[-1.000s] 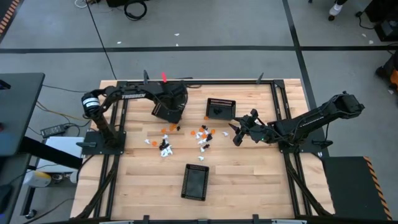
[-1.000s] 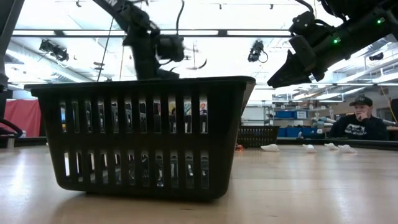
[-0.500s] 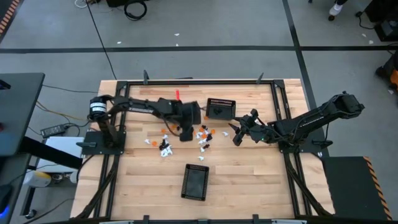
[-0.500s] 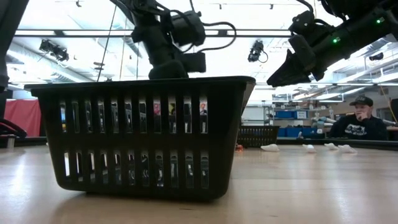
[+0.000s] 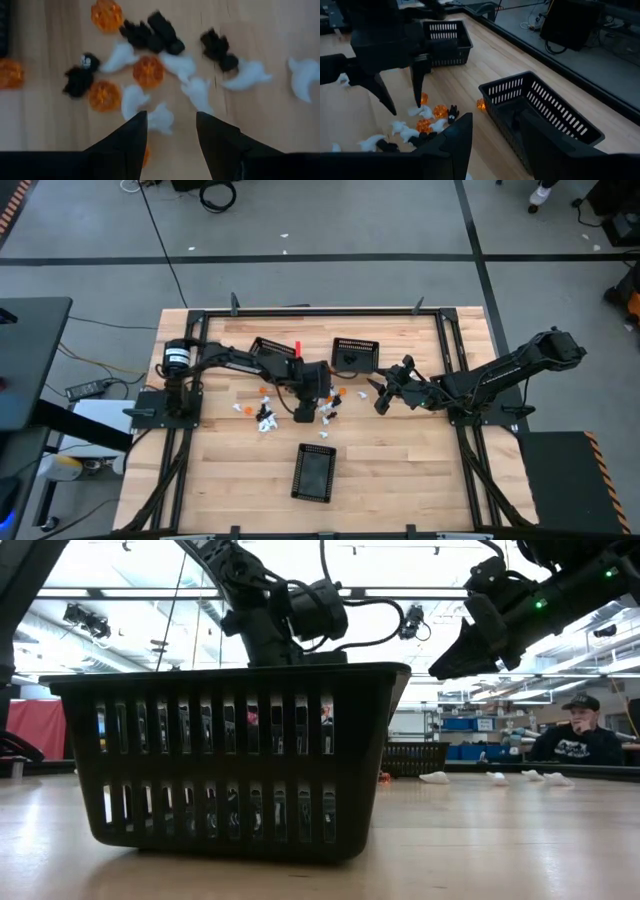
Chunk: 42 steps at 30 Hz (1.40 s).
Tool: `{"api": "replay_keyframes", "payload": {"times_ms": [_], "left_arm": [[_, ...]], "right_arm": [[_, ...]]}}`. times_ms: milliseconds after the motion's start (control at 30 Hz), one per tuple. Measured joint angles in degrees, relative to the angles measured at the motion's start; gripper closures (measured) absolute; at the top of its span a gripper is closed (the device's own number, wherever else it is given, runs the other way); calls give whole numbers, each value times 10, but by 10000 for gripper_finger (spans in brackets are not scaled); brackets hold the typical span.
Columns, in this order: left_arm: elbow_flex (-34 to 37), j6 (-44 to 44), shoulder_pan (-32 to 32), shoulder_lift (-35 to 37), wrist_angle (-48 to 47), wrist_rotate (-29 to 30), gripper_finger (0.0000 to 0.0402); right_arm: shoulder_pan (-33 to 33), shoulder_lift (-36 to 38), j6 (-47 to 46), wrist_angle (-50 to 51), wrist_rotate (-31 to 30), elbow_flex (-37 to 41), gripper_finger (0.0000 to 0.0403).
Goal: Sort Halloween decoration
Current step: Put the white ghost toy into the top left black basket
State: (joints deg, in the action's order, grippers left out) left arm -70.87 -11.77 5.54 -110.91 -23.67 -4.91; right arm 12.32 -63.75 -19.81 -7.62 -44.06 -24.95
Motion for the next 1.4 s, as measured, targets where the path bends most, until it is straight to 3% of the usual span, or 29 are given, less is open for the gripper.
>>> {"api": "replay_keyframes", "payload": {"times_ms": [700, 1033, 1400], "left_arm": [[-1, -30, 8, -22, -5, 0, 224], [-2, -31, 8, -21, -21, -1, 281], [-1, -29, 8, -21, -24, 0, 318]], "right_arm": [[0, 0, -2, -2, 3, 0, 233], [0, 0, -1, -3, 3, 0, 233], [0, 0, -1, -3, 3, 0, 233]]}}
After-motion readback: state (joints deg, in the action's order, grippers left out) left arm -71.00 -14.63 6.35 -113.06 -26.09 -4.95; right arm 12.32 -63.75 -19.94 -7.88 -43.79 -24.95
